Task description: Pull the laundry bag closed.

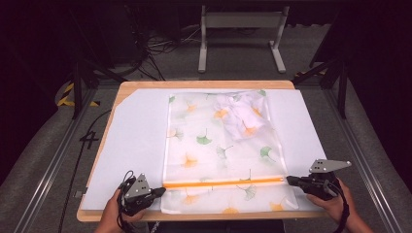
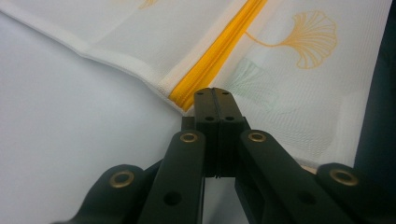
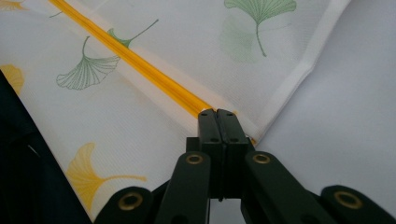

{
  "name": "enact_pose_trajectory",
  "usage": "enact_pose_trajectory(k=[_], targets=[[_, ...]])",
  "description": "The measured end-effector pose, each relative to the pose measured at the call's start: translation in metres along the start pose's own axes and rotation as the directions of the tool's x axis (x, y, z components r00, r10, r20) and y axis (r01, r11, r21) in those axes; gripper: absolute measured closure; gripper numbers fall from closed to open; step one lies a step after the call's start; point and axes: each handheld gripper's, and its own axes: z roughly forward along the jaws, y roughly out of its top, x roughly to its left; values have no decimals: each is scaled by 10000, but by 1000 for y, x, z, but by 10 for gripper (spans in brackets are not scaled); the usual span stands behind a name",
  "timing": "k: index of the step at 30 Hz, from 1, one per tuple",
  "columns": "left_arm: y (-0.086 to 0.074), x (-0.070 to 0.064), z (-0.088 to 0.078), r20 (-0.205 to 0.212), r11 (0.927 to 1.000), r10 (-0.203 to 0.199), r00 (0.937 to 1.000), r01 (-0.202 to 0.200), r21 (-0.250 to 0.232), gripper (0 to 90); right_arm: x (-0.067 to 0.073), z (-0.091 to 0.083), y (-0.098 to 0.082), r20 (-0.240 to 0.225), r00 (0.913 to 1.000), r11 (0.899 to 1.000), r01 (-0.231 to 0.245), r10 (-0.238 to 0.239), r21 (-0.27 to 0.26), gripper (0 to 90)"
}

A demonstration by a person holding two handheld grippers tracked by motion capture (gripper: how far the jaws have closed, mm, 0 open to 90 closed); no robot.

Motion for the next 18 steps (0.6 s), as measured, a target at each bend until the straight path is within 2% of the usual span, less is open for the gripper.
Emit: enact_pose_trajectory(k=[4, 6, 10, 15, 18], targets=[[0, 0, -2, -70, 10000, -8, 10000, 7, -35, 900, 4, 0, 1, 225, 9991, 9993, 370, -368, -92, 897], [0, 1, -4, -119, 10000, 49, 9999, -50, -62, 900, 6, -1, 1, 159, 9983, 9983, 558, -555, -180, 890], [1, 2, -9, -279, 9996, 43, 9996, -51, -274, 900, 8, -3, 1, 105, 9974, 9969, 713, -710, -320, 851], [1, 4, -12, -497, 9993, 12, 9988, -30, -370, 882, 13, -4, 3, 372, 9936, 9923, 1091, -1070, -589, 784], [1, 5, -14, -594, 9991, 21, 9982, -46, -412, 877, 15, -4, 3, 338, 9919, 9895, 1249, -1227, -726, 755]])
